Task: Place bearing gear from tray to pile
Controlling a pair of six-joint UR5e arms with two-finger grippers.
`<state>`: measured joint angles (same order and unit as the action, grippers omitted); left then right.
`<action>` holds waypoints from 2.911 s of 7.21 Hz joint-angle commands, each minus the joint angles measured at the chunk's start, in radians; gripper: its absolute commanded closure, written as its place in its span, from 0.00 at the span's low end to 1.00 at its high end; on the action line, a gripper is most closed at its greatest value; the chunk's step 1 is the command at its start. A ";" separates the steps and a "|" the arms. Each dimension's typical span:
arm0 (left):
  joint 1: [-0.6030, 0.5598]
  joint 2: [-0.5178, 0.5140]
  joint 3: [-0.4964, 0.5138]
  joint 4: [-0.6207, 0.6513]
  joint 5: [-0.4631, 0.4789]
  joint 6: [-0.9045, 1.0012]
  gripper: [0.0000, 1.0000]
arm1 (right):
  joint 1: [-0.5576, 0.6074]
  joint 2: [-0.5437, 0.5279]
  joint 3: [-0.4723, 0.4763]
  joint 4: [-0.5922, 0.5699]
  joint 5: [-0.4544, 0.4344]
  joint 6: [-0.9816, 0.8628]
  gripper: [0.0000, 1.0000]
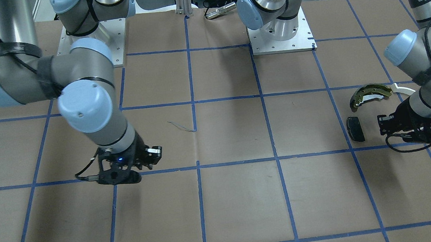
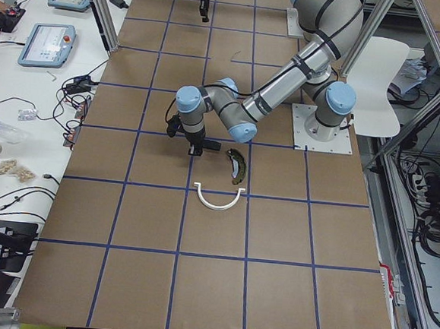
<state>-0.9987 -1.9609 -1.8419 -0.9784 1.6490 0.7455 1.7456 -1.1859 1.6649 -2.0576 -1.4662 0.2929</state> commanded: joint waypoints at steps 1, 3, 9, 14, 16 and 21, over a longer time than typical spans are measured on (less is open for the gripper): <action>0.006 -0.004 0.004 0.003 -0.002 0.000 1.00 | 0.100 0.047 -0.004 -0.103 0.035 0.148 0.74; 0.009 -0.007 -0.005 0.010 -0.002 0.000 1.00 | 0.114 0.066 -0.005 -0.143 0.063 0.169 0.72; 0.026 0.005 -0.039 -0.012 0.002 -0.003 1.00 | 0.143 0.110 -0.005 -0.220 0.063 0.181 0.49; 0.040 0.004 -0.089 0.007 -0.002 -0.003 0.97 | 0.122 0.117 -0.204 -0.038 0.017 0.097 0.05; 0.040 -0.001 -0.089 0.007 -0.002 -0.006 0.68 | -0.014 0.042 -0.331 0.233 -0.032 -0.072 0.00; 0.026 0.016 -0.036 -0.011 -0.009 -0.037 0.19 | -0.133 -0.168 -0.332 0.496 -0.037 -0.193 0.00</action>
<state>-0.9637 -1.9514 -1.9094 -0.9769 1.6443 0.7269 1.6161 -1.3256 1.3374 -1.5970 -1.5035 0.1160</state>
